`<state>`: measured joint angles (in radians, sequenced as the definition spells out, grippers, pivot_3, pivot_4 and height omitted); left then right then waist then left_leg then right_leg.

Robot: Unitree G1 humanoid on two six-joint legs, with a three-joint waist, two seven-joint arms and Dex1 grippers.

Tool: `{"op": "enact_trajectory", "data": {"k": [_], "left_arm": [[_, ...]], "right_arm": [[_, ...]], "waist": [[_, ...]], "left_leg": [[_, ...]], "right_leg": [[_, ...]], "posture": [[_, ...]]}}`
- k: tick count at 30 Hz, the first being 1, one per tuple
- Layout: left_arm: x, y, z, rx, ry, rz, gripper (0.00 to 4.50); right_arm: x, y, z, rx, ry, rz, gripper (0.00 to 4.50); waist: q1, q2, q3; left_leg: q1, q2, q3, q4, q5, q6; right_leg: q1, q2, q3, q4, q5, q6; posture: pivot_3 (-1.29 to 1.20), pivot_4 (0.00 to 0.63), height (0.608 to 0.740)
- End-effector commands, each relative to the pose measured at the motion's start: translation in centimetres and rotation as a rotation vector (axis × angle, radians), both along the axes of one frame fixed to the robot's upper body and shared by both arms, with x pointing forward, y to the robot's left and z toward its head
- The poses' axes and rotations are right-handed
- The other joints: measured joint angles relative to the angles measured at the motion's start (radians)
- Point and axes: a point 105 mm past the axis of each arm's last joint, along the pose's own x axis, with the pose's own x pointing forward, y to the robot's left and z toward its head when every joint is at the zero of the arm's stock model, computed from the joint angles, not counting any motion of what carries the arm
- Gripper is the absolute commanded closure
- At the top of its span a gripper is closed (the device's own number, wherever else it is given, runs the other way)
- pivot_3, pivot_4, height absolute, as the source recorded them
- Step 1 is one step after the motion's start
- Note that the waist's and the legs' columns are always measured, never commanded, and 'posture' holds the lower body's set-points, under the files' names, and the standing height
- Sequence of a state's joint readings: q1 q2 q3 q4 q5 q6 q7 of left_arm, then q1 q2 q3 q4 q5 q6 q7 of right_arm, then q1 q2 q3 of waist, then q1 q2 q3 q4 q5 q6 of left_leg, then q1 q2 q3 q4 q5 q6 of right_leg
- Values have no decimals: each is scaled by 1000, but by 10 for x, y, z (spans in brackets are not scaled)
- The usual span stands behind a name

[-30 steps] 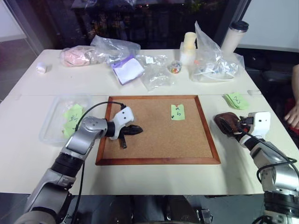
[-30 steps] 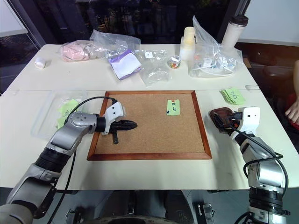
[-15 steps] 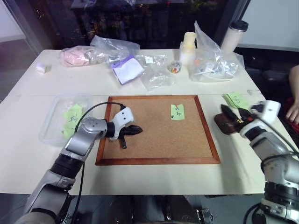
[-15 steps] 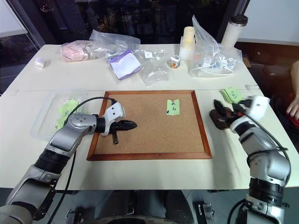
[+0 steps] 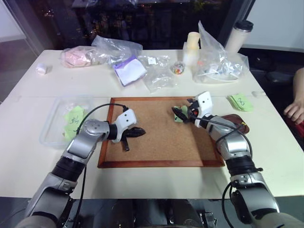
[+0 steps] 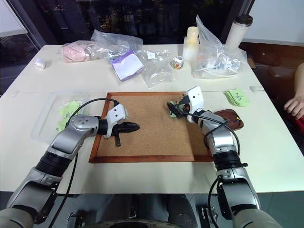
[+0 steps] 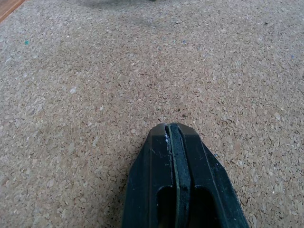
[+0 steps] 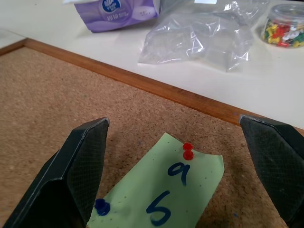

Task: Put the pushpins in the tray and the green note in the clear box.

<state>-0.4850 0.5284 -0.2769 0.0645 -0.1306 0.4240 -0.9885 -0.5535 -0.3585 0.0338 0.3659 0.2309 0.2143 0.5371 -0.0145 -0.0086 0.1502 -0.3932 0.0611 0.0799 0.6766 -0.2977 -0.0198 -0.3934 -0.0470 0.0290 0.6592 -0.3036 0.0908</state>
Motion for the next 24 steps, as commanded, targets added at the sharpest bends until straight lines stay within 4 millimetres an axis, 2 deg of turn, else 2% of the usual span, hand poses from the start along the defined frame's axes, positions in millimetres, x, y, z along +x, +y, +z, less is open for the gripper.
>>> {"op": "enact_trajectory", "data": {"k": [1,3,5,11,19,24], "left_arm": [[-3,11,-24,67,71,59,4500],[-4,12,-25,68,74,62,4500],[-5,12,-25,70,76,63,4500],[-4,12,-26,70,76,67,4500],[-4,12,-25,70,71,75,4500],[-7,20,-33,145,75,69,4500]], "right_arm": [[4,7,8,-6,-42,36,30],[6,7,4,-12,-35,36,547],[9,6,0,-19,-24,33,1315],[14,4,-18,-68,30,29,4429],[16,2,-17,-65,12,18,4476],[16,-2,6,-2,-86,-8,4476]], "waist": [[0,0,0],[0,0,0],[-1,0,0],[-4,0,0],[-5,0,0],[-5,0,0]], "left_leg": [[0,0,0,0,0,0],[0,0,0,0,0,0],[0,0,0,0,0,0],[1,0,1,0,0,0],[1,1,0,-1,0,0],[2,1,1,-1,0,0]], "right_leg": [[0,0,0,0,0,0],[0,0,0,0,0,0],[0,0,0,0,0,0],[0,0,0,0,0,0],[1,0,0,0,0,0],[1,0,0,0,0,0]], "posture": [[0,150,734],[0,150,734],[0,150,734],[0,150,734],[0,150,734],[0,150,734]]}}
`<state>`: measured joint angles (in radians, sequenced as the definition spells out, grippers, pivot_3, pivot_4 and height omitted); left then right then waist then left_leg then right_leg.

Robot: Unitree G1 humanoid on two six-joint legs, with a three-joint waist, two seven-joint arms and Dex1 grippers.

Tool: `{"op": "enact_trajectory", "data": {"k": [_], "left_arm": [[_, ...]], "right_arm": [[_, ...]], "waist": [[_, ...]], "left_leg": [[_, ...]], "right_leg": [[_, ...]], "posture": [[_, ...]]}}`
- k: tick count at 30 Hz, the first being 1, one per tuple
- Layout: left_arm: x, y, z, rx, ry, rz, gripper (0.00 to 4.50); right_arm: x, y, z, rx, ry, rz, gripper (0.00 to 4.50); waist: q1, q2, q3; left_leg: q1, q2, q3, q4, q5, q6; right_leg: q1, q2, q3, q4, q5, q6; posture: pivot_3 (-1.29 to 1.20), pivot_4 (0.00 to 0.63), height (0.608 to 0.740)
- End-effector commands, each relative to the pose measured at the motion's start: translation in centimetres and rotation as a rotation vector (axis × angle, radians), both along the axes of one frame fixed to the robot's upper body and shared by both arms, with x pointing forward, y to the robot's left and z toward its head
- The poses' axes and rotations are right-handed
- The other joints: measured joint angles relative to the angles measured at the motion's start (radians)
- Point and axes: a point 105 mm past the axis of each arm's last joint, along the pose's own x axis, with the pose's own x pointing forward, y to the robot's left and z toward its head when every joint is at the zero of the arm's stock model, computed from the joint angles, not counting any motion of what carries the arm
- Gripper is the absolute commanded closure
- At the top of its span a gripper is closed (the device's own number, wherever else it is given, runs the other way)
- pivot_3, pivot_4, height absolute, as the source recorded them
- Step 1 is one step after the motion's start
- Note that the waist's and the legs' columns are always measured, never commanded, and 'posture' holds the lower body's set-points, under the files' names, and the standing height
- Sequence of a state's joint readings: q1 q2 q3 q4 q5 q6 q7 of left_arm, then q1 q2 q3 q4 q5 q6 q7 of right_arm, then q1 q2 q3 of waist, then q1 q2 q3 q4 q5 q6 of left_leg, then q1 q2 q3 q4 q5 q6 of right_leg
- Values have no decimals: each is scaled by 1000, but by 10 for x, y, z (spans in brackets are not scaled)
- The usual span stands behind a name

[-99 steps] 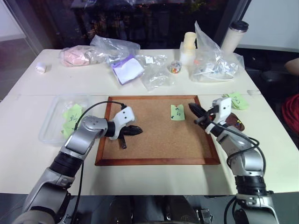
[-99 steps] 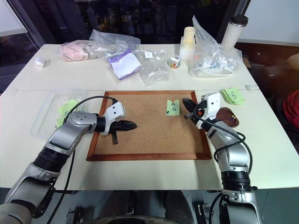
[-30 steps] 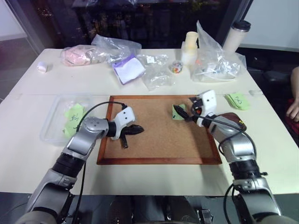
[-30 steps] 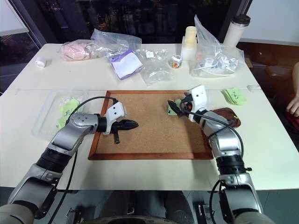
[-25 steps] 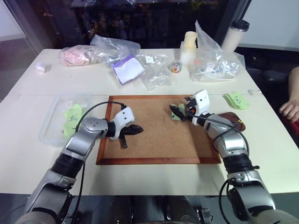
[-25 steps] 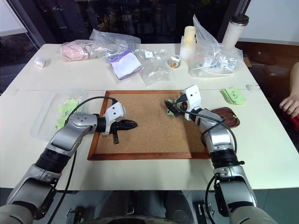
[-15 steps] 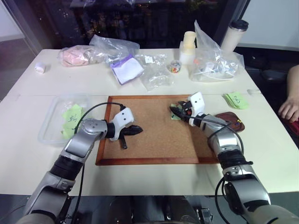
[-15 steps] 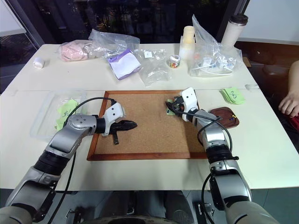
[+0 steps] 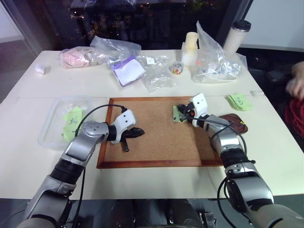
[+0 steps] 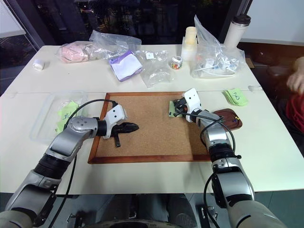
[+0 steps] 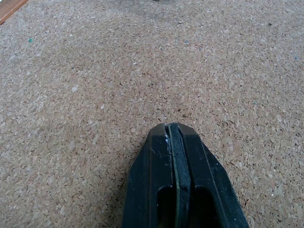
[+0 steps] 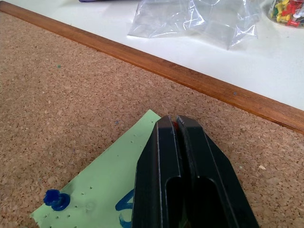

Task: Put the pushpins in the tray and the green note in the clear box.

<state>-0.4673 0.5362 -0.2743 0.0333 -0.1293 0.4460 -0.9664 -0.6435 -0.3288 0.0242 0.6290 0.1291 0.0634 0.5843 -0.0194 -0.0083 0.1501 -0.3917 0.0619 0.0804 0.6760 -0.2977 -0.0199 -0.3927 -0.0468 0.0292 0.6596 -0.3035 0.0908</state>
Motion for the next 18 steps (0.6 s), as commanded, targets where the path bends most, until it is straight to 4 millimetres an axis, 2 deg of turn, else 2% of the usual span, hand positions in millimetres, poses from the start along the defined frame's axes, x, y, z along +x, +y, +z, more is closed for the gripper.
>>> {"op": "enact_trajectory", "data": {"k": [1,6,13,17,18], "left_arm": [[-6,19,-34,152,79,46,4500],[-6,29,-44,216,105,77,4500],[-5,25,-44,203,106,73,4500],[-4,22,-42,188,96,69,4500],[-3,23,-40,181,89,72,4500]], "right_arm": [[2,-1,30,75,-122,-15,4476],[-5,-4,48,146,-168,-37,4476],[-10,-10,57,169,-189,-75,4476],[-15,-32,64,199,-204,-164,4476],[-21,-51,64,187,-205,-229,4476]], "waist": [[0,0,0],[0,1,0],[0,1,-1],[2,1,-1],[4,1,-1]], "left_leg": [[0,0,0,0,0,0],[0,0,0,-2,0,0],[3,0,1,-5,0,0],[3,0,1,-6,0,0],[3,0,1,-6,0,0]], "right_leg": [[0,0,0,0,0,0],[-1,0,0,0,0,0],[1,0,1,0,0,0],[0,0,1,0,0,-1],[0,0,1,0,0,0]], "posture": [[0,150,734],[0,150,734],[0,150,734],[0,150,734],[0,150,734]]}}
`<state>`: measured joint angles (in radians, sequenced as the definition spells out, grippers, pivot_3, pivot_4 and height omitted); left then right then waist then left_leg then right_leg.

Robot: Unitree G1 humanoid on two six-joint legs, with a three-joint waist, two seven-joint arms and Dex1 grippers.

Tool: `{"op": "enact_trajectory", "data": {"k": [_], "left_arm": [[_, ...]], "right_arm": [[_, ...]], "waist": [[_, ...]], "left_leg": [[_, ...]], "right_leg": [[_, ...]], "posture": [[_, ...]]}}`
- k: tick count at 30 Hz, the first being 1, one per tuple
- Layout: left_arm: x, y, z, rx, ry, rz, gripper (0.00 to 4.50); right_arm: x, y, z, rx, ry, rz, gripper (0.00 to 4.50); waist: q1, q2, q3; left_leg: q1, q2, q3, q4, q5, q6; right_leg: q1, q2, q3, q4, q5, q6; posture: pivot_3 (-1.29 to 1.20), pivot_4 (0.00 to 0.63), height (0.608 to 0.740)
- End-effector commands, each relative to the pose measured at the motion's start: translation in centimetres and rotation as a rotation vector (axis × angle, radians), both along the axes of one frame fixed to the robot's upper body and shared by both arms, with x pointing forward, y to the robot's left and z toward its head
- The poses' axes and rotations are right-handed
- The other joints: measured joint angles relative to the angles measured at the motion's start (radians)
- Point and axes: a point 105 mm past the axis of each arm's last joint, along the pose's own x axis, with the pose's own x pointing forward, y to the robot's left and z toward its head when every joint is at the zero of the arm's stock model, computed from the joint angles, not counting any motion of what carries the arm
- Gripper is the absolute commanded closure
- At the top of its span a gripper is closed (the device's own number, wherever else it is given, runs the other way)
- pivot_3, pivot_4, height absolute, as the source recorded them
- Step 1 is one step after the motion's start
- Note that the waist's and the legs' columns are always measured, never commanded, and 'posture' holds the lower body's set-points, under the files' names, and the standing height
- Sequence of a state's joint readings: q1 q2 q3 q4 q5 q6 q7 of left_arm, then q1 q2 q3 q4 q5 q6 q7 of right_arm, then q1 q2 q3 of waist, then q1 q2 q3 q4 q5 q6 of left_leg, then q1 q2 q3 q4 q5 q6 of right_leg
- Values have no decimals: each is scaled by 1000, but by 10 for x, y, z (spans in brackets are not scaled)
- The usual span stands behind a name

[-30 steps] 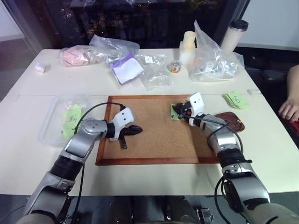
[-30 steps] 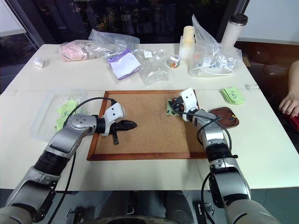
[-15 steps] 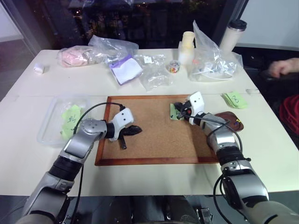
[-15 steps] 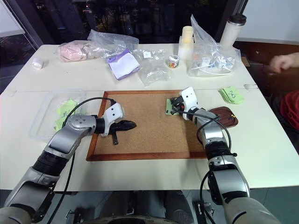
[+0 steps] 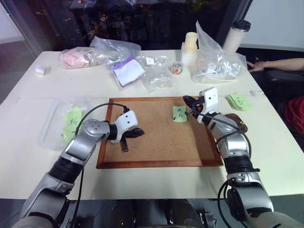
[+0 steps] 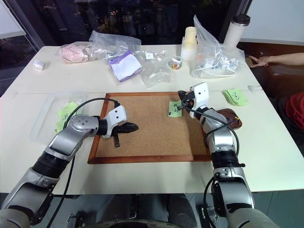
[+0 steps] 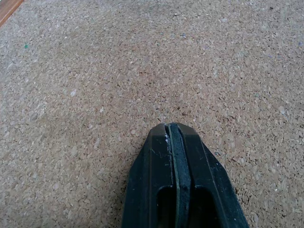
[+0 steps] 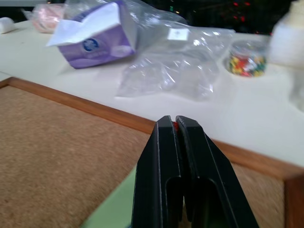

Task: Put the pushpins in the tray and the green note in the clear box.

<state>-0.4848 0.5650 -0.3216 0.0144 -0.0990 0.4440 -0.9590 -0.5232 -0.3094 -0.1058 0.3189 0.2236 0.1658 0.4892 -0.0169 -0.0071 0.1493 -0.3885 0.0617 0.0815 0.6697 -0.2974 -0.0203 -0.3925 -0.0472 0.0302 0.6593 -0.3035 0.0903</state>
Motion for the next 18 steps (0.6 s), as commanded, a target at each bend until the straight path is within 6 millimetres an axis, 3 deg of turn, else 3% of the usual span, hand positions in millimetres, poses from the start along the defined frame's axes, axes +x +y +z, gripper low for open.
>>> {"op": "enact_trajectory", "data": {"k": [1,4,8,18], "left_arm": [[-1,24,-38,105,104,104,4500],[-1,25,-36,105,97,99,4500],[-2,26,-37,111,100,95,4500],[-8,23,-42,108,113,77,4500]], "right_arm": [[-15,-45,25,6,-69,-150,4476],[-42,-80,21,-46,-40,-243,4476],[-71,-110,8,-88,31,-326,4476],[-87,-125,-18,-83,119,-385,4476]], "waist": [[5,0,0],[6,0,0],[-1,3,-2],[0,2,-2]], "left_leg": [[0,0,0,0,0,0],[-1,0,-1,-2,0,0],[0,0,0,-4,0,0],[5,-1,0,-5,0,0]], "right_leg": [[0,0,0,0,0,0],[0,-1,0,-3,0,0],[1,0,0,-5,0,0],[3,3,5,-5,0,-4]], "posture": [[0,150,734],[0,150,734],[0,150,734],[0,150,734]]}}
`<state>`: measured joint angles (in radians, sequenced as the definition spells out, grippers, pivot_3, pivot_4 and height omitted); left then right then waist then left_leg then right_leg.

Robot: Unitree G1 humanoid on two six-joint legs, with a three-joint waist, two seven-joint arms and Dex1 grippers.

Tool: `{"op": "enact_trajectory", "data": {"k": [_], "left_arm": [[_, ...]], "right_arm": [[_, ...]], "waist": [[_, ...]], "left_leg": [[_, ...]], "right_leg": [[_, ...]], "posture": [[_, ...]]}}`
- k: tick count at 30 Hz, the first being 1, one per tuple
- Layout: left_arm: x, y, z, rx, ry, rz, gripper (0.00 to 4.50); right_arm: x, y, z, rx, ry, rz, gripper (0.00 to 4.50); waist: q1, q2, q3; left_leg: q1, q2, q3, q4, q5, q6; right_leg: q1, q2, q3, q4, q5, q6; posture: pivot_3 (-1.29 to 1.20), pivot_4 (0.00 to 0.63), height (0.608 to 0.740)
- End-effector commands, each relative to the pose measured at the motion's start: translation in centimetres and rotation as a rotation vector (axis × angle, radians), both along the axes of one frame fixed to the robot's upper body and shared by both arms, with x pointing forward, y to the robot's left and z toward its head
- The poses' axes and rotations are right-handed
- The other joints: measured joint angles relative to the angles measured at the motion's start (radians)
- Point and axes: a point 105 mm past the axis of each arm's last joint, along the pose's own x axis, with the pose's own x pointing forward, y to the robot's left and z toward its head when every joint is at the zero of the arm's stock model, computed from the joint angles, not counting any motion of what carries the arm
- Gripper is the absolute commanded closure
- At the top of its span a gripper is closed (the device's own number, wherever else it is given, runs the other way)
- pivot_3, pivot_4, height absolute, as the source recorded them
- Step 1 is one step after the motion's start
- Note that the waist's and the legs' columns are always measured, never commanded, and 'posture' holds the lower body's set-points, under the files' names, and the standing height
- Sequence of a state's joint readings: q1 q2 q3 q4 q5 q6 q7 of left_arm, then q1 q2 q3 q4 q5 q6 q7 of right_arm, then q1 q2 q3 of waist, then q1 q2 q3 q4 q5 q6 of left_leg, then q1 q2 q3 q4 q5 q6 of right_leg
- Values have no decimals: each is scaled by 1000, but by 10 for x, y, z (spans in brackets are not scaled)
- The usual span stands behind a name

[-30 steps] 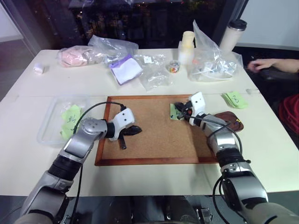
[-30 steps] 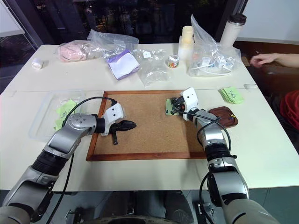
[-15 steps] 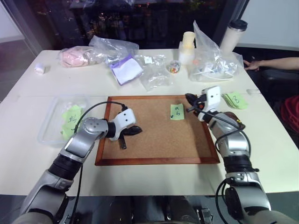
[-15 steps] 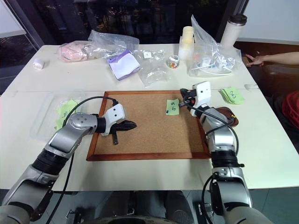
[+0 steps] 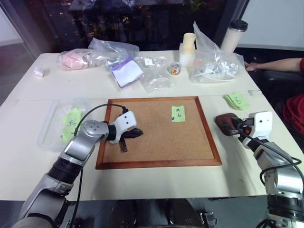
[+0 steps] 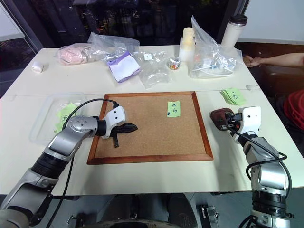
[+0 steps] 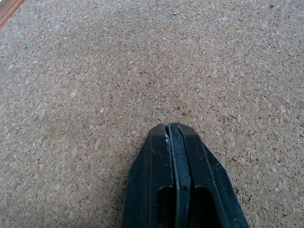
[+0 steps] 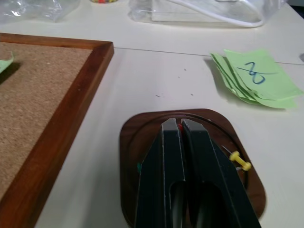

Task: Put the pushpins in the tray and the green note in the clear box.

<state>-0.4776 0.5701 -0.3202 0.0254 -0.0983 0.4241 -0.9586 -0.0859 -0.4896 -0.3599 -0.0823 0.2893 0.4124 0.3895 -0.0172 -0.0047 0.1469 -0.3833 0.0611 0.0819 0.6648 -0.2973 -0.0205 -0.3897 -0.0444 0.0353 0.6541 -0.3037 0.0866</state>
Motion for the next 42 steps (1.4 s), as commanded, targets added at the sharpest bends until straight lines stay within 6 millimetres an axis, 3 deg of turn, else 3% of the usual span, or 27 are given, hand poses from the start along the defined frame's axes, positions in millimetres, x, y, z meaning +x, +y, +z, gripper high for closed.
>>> {"op": "enact_trajectory", "data": {"k": [1,4,10,22,36,42], "left_arm": [[-10,20,-41,104,120,76,4500],[-11,21,-42,109,121,70,4500],[-8,16,-39,105,108,56,4500],[-3,21,-38,104,105,81,4500],[-7,20,-40,104,112,72,4500],[-8,20,-40,104,113,73,4500]], "right_arm": [[-5,-4,7,-2,-41,-18,4214],[-4,-7,9,-7,-52,-31,3116],[0,-4,12,0,-65,-16,86],[3,1,19,75,-87,4,86],[15,-28,-1,-214,-3,-122,86],[16,-32,18,-211,-86,-145,86]], "waist": [[1,0,0],[0,0,0],[1,0,0],[2,0,0],[1,0,0],[1,0,0]], "left_leg": [[0,0,0,0,0,0],[-1,0,0,-1,0,0],[-1,0,0,-1,0,0],[-2,0,0,-1,0,0],[-1,-1,1,-1,0,0],[-1,0,1,-1,0,0]], "right_leg": [[0,0,0,-1,0,0],[0,0,0,-2,0,0],[-1,0,1,-2,0,0],[-1,0,1,-3,0,0],[-1,0,2,-3,0,0],[-1,0,2,-3,1,1]], "posture": [[0,150,734],[0,150,734],[0,150,734],[0,150,734],[0,150,734],[0,150,734]]}}
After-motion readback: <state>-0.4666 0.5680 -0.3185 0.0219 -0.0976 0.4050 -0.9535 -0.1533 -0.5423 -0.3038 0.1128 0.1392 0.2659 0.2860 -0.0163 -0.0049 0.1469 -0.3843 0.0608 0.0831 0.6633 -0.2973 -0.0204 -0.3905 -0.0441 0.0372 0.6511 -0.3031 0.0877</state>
